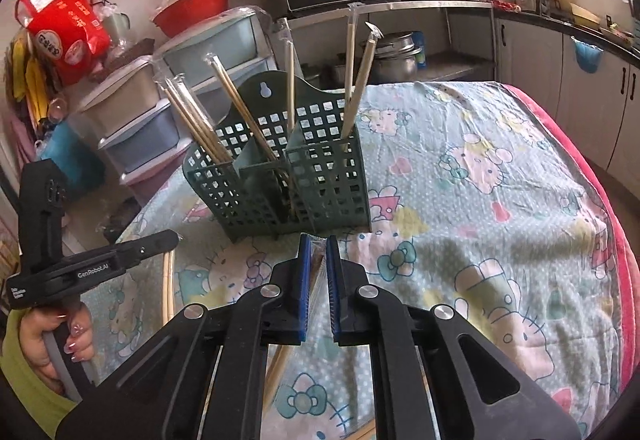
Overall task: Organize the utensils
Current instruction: 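Close the left gripper on a wrapped chopstick while the right gripper grasps another, then lift the left gripper's chopstick above the caddy while the right gripper raises its chopstick over it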
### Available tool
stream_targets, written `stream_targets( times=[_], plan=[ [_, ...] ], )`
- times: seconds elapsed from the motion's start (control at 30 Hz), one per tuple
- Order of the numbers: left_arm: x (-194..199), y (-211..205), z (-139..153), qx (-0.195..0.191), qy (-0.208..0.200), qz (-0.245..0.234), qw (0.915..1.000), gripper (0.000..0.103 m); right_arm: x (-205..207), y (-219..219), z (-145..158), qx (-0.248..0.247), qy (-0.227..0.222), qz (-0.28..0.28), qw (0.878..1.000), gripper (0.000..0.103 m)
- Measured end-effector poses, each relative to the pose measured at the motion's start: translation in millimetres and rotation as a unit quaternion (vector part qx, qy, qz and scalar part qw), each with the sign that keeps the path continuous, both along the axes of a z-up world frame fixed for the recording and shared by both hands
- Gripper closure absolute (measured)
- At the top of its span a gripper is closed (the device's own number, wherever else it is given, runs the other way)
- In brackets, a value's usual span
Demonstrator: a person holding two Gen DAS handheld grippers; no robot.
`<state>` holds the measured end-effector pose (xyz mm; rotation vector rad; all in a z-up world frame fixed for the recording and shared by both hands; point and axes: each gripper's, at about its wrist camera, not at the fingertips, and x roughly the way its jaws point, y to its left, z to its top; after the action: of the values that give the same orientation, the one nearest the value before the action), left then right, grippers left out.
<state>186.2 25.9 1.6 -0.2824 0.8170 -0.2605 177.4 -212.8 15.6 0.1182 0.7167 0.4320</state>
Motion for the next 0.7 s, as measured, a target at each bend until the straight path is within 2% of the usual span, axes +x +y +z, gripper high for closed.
stream_targets(
  times=[0.3,0.7],
  plan=[
    [-3.8,-3.4,41.8,0.002,-0.051,0.000,0.9987,0.100,-7.4,2.5,25.3,0.010,-0.033,0.010,0.999,0.095],
    [-0.1,-18.9,105.3,0.010,-0.130,-0.018,0.9913,0.100,-20.2,7.7,71.3,0.014,-0.095,0.026,0.995,0.096]
  ],
)
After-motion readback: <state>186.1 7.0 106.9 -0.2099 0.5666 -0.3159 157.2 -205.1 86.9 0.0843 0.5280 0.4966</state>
